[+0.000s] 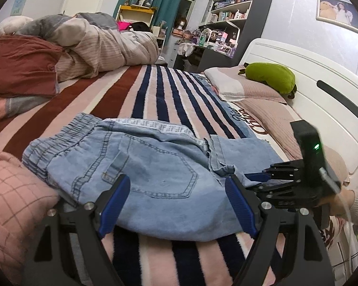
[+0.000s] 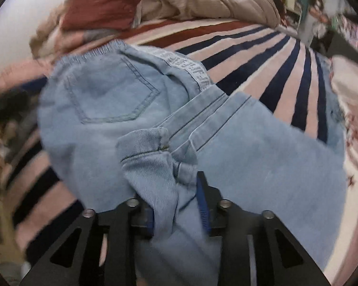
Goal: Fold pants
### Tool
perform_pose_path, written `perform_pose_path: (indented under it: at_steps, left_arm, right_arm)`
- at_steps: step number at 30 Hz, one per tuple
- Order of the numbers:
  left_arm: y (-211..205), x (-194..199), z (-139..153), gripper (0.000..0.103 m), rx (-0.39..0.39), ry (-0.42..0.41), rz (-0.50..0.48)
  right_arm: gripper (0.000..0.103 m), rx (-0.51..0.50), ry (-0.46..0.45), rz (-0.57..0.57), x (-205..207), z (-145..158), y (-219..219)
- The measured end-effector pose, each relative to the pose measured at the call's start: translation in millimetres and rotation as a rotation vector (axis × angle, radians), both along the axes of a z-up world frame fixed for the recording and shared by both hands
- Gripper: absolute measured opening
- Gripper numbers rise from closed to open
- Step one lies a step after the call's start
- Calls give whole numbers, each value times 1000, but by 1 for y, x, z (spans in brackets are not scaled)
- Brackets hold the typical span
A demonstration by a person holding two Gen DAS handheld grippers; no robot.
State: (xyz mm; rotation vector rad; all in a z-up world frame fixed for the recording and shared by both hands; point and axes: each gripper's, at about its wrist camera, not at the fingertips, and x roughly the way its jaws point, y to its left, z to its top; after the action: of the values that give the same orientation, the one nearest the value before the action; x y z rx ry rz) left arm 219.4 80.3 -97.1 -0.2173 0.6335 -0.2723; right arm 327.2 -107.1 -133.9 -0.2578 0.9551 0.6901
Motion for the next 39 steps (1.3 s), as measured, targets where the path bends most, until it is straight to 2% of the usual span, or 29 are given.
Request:
perform_pose_path:
  at_steps: [2,6,10,13,15,18,20,23,25,31,33,36,38,39]
  left_arm:
    - [-4,1,1,79,0,0,-5]
    - [-11,1,2,79,-4,3,-14]
    - [-12,-1,3,79,-2,5,4]
    - [-6,-5,1,79,-15,12,27]
    - [-1,-7,0,79,-19,19,38]
    - [3,-10,-2,79,-2,24,53]
    - [5,-10,-3,79,-3,28,58]
    - [5,-8,-5,79,-11,33,54]
    - [4,-7,-5,79,-12,32,47]
    - [4,-9,-8,79,-24,45,51]
    - [7,-11,-10,79,-38,64,68]
    - [12,-16,-18,79,-85,100,97]
    - [13,-19,-24,79,-101,122,128]
    - [13,-19,-27,79,-110,134,144]
  right_arm:
    - [35,92,52,1,-3,4,-12]
    - [35,151,77,25,-17,13,-28]
    - [35,198,30,13,-26,30,-38]
    - [35,213,-16,15,-15,36,-34]
    - [37,229,15,20,0,31,-27]
    - [46,240,89,38,13,13,-15]
    - [46,234,86,40,13,4,-9]
    - [25,234,47,70,3,3,-3]
    - [21,224,7,90,-6,5,0]
    - [20,254,65,163,-18,0,-2]
    - [20,246,61,162,-23,-2,-2]
    - [20,291,31,124,-29,6,-13]
    - [26,331,-17,88,-33,17,-26]
    - [33,336,-43,69,-35,22,-31]
